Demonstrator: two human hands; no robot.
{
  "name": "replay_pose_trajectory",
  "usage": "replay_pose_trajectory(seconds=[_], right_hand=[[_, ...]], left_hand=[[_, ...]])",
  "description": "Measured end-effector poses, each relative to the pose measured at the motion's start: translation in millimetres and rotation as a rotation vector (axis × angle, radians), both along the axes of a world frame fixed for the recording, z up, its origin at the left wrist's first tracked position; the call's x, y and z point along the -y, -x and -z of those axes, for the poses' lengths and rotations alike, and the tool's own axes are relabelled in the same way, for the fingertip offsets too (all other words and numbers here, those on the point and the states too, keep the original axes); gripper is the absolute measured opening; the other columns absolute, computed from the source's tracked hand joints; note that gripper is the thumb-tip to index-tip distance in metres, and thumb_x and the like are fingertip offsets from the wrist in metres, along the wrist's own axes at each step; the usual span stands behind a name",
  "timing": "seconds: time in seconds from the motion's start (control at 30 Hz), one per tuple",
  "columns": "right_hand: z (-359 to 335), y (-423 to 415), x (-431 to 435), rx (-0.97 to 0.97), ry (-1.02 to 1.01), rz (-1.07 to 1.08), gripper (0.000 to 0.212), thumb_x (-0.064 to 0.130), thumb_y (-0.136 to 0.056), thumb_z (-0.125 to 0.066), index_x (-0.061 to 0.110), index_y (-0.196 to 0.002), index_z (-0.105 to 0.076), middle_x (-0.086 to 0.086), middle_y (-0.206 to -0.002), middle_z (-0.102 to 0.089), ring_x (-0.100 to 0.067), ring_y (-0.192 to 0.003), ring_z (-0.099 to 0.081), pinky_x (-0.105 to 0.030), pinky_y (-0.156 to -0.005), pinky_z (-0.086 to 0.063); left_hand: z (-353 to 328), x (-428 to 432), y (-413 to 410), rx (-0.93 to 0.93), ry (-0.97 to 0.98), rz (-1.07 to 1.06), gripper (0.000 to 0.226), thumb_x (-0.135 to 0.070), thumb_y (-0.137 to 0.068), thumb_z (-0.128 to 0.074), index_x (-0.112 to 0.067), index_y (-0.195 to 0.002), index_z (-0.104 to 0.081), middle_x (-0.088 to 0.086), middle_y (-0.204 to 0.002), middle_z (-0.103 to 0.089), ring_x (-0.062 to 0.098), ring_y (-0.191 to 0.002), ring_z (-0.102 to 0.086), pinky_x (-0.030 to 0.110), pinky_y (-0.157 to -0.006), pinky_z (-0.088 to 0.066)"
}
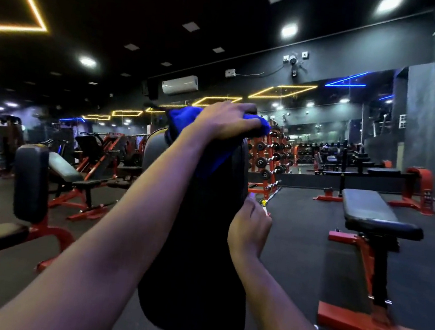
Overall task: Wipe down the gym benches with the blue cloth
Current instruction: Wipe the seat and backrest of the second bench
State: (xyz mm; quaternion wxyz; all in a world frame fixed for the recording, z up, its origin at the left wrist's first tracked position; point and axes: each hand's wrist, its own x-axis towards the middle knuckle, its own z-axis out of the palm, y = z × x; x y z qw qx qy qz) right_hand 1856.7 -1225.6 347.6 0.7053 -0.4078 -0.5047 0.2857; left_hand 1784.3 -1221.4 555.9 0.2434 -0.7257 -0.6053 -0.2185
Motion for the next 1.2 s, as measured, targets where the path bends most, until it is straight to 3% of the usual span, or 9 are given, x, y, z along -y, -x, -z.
replay_pose_trajectory(seconds=[0.13, 0.23, 0.37, 0.47, 0.57, 0.73, 0.9, 1.1, 1.2], right_hand=[[0.3, 0.3, 1.2, 0.002, -0.002, 0.021, 0.051, 0.03, -0.106, -0.039, 0.017, -0.058, -0.049, 0.0, -0.052, -0.048, -0.012, -0.047, -0.043, -0.021, -0.04, -0.027], [-1.4, 3.2, -2.5, 0.012, 0.006, 0.051, 0.05, 0.03, -0.106, -0.039, 0.018, -0.058, -0.048, 0.0, -0.053, -0.047, -0.015, -0.05, -0.043, -0.029, -0.046, -0.027], [0.5, 6.2, -5.0, -0.004, 0.012, 0.081, 0.051, 0.031, -0.105, -0.039, 0.013, -0.06, -0.055, -0.002, -0.055, -0.049, -0.02, -0.053, -0.047, -0.031, -0.047, -0.03], [-0.9, 5.5, 0.3, 0.012, 0.035, 0.078, 0.05, 0.033, -0.105, -0.036, 0.006, -0.075, -0.066, -0.006, -0.061, -0.054, -0.028, -0.061, -0.053, -0.034, -0.051, -0.03], [-0.5, 6.8, 2.1, 0.013, 0.034, 0.095, 0.051, 0.033, -0.106, -0.034, 0.004, -0.079, -0.067, -0.012, -0.066, -0.056, -0.034, -0.068, -0.056, -0.033, -0.058, -0.031], [0.1, 6.3, 2.2, 0.007, 0.017, 0.082, 0.05, 0.031, -0.106, -0.036, 0.002, -0.082, -0.069, -0.007, -0.061, -0.055, -0.022, -0.056, -0.051, -0.035, -0.047, -0.029], [-0.2, 4.1, 2.2, 0.012, -0.015, 0.064, 0.051, 0.027, -0.106, -0.037, 0.011, -0.06, -0.051, -0.004, -0.053, -0.047, -0.013, -0.048, -0.043, -0.021, -0.04, -0.029], [-1.9, 5.5, 5.5, -0.001, -0.027, 0.081, 0.052, 0.025, -0.106, -0.037, 0.019, -0.055, -0.045, -0.004, -0.052, -0.046, -0.014, -0.047, -0.042, -0.02, -0.041, -0.031], [-1.0, 5.7, 6.0, -0.002, -0.023, 0.082, 0.053, 0.027, -0.106, -0.037, 0.017, -0.055, -0.047, -0.005, -0.053, -0.048, -0.016, -0.049, -0.045, -0.028, -0.044, -0.03]], left_hand=[[-1.3, 4.2, 28.3, 0.048, 0.005, 0.058, 0.071, -0.065, -0.076, -0.034, -0.034, -0.138, -0.051, 0.004, -0.135, -0.059, 0.022, -0.114, -0.053, 0.034, -0.086, -0.038], [3.9, 6.9, 92.8, 0.341, -0.06, 0.041, 0.07, -0.064, -0.074, -0.035, -0.032, -0.131, -0.06, 0.003, -0.134, -0.06, 0.024, -0.123, -0.053, 0.037, -0.103, -0.039], [48.4, 6.6, 166.3, 0.901, -0.192, -0.005, 0.054, -0.053, -0.079, -0.045, -0.02, -0.117, -0.065, 0.016, -0.123, -0.064, 0.031, -0.114, -0.057, 0.038, -0.094, -0.042], [96.4, 1.1, 167.9, 1.228, -0.34, 0.012, 0.05, -0.042, -0.095, -0.048, -0.012, -0.134, -0.054, 0.017, -0.132, -0.057, 0.03, -0.116, -0.054, 0.03, -0.088, -0.038], [125.7, 2.3, 159.5, 1.273, -0.419, 0.004, 0.05, -0.044, -0.097, -0.044, -0.019, -0.139, -0.048, 0.018, -0.137, -0.053, 0.036, -0.126, -0.049, 0.038, -0.101, -0.036], [102.1, 6.3, 170.0, 1.178, -0.298, -0.074, 0.049, -0.041, -0.101, -0.038, -0.011, -0.136, -0.052, 0.019, -0.136, -0.054, 0.034, -0.122, -0.051, 0.035, -0.095, -0.036], [54.0, 4.2, 153.2, 0.849, -0.28, 0.114, 0.028, -0.045, -0.101, -0.043, -0.029, -0.12, -0.055, -0.007, -0.098, -0.055, 0.009, -0.084, -0.05, 0.027, -0.074, -0.033], [123.3, -5.2, 183.1, 1.408, -0.292, 0.269, 0.033, -0.045, -0.096, -0.05, -0.017, -0.102, -0.066, 0.002, -0.097, -0.068, 0.021, -0.098, -0.06, 0.03, -0.08, -0.046], [170.7, -4.6, 197.6, 1.469, -0.149, 0.251, 0.044, -0.054, -0.087, -0.051, -0.015, -0.096, -0.069, 0.013, -0.101, -0.072, 0.026, -0.098, -0.064, 0.041, -0.091, -0.05]])
